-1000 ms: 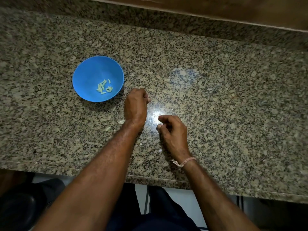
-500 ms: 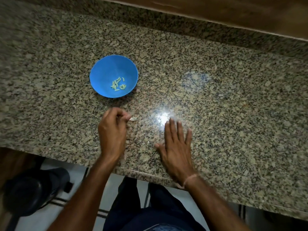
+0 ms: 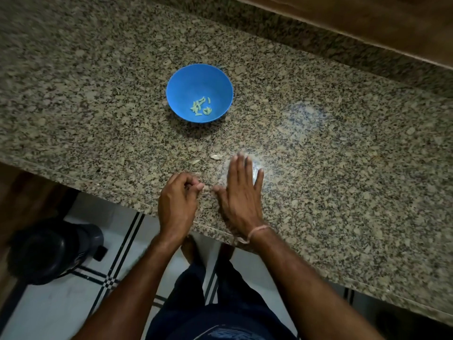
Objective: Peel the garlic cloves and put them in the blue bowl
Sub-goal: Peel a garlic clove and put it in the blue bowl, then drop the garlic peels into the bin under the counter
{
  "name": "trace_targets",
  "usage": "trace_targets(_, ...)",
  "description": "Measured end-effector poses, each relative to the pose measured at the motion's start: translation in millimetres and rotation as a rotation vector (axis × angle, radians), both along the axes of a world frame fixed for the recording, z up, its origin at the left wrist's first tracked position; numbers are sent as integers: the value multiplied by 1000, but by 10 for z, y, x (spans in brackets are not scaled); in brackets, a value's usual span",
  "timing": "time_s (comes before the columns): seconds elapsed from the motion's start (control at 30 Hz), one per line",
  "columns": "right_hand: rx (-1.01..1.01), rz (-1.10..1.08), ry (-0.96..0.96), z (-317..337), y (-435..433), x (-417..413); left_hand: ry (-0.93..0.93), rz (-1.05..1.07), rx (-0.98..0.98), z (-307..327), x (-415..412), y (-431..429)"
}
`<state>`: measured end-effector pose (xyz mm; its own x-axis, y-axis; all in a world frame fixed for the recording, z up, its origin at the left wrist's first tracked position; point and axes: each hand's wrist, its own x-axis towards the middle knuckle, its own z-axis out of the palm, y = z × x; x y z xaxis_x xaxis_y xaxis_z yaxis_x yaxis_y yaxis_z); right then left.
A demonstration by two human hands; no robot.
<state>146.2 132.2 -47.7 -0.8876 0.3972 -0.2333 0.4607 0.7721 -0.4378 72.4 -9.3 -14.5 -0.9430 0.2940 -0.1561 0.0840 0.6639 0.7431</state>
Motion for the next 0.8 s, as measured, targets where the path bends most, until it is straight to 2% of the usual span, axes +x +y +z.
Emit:
trace_targets(0.1, -106, -84, 79, 61, 90, 88, -9, 15, 30, -28, -16, -128)
trace_targets(0.3, -111, -118, 351, 68, -45, 30, -41, -6, 50, -28, 21, -247)
trace_targets(0.43, -42, -175, 402, 17, -103, -12, -56, -29, 56, -5, -5, -272)
trace_targets(0.57, 57, -219, 392, -13, -114, -132, -64, -53, 59, -25, -33, -316)
trace_targets(0.8, 309, -58, 188, -41, -49, -208, -63, -91, 65, -38, -39, -352)
